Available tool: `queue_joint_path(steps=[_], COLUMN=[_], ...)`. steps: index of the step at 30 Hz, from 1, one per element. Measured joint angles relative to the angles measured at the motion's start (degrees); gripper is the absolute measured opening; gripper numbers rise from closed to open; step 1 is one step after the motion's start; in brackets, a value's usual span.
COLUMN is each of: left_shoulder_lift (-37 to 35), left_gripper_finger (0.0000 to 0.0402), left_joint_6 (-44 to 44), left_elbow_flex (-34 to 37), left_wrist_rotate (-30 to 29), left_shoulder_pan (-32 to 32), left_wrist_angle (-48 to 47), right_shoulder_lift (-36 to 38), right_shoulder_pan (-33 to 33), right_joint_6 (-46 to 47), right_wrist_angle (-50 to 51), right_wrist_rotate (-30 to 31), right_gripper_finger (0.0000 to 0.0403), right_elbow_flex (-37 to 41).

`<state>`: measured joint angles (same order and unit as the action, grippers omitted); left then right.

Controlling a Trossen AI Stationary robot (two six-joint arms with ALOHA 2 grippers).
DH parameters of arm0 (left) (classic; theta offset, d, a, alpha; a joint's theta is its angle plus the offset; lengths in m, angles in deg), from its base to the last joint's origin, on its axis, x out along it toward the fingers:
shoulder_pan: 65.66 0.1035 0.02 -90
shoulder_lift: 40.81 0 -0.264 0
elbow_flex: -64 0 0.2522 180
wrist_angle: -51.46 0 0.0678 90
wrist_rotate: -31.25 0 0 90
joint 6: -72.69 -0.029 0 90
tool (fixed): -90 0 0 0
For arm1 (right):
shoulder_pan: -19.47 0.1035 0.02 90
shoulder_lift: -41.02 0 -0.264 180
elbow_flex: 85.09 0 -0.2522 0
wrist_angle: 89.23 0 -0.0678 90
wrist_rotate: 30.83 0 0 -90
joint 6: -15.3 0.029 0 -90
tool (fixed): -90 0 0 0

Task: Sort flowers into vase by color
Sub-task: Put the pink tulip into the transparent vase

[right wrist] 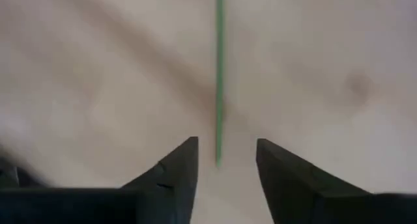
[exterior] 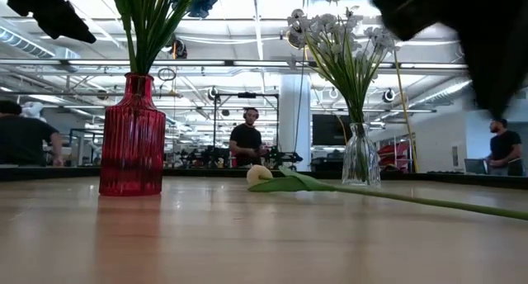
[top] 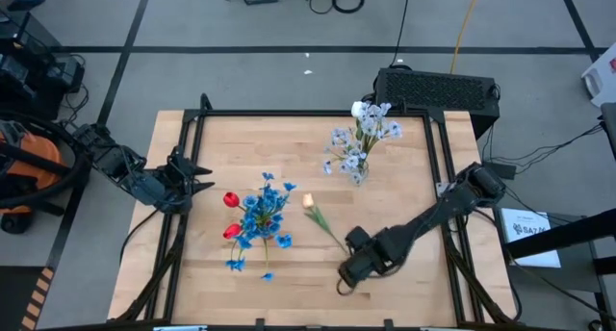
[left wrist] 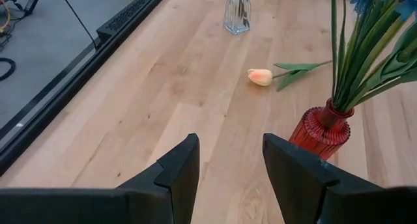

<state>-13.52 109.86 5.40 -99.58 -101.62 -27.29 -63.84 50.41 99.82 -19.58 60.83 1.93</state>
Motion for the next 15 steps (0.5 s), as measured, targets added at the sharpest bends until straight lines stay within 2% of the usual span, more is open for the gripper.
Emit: queue_joint_path(steps=[4,8,11,15], left_shoulder_lift=[0.0,0.0,0.0,0.0], left_gripper_finger=[0.0176,0.0176,0.0176,0.0176], left_joint_6=[0.0,0.0,0.0,0.0], left_elbow_flex=[0.0,0.0,0.0,0.0], left_wrist_rotate=[-0.2,-0.2,-0.2,-0.2], left_shoulder_pan=[0.0,0.0,0.0,0.0], left_wrist_angle=[0.0,0.0,0.0,0.0], right_shoulder_lift=[0.0,-0.5,-2.4,-6.8], right_shoulder_pan=[-4.6,-9.1,-12.3,-15.6], right_joint_6=[-3.3,-13.6,-20.6,-23.7], right_wrist_angle=[-2.0,-8.0,-12.6,-13.1], right_wrist_rotate=[5.8,6.9,3.4,-4.2], right_gripper_finger=[0.0175,0.0197,0.0202,0.0199], right_elbow_flex=[0.0,0.0,-0.1,-0.1])
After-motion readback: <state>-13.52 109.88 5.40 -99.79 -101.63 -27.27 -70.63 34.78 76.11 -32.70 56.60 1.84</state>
